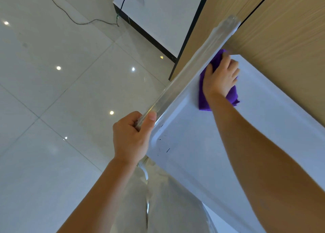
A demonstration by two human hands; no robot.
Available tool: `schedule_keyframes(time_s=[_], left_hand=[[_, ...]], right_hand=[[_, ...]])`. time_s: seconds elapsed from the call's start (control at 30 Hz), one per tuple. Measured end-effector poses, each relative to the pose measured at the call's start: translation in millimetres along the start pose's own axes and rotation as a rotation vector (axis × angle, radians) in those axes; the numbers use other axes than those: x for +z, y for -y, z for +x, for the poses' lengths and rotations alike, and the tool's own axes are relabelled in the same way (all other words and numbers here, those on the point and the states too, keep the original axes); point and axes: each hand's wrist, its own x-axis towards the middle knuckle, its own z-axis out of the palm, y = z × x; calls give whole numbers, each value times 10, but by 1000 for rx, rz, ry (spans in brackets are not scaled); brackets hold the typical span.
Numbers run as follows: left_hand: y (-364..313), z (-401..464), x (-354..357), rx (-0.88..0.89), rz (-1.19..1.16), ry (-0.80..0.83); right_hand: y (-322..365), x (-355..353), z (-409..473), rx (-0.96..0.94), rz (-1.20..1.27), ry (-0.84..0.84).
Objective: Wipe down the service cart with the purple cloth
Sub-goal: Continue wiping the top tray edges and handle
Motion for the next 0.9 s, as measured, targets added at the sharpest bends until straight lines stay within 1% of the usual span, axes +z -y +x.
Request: schedule_keyframes(time_s=[0.1, 0.13, 0.23, 0.33, 0.43, 0.53, 0.67, 0.8, 0.9], left_hand=[[33, 2, -6, -4, -18, -3], [35, 2, -6, -4, -15, -5], [21, 6, 16, 1, -9, -5], [21, 26, 37, 44, 23, -18], [51, 39, 35, 79, 6, -10], [97, 62, 18, 140, -12, 20], [107, 114, -11, 202, -21, 47], [95, 114, -13, 220, -77, 79], [116, 142, -24, 208, -125, 93]], right_hand=[[79, 65, -363, -157, -85, 106], [83, 69, -472, -182, -102, 140], [98, 62, -785, -224, -126, 169], [125, 60, -1119, -267, -159, 265], [157, 103, -1506, -260, -156, 334], [226, 146, -1927, -260, -103, 212], [228, 145, -2378, -361, -24, 122], [-14, 179, -2539, -409, -3, -72], [-297, 201, -2681, -444, -18, -171]])
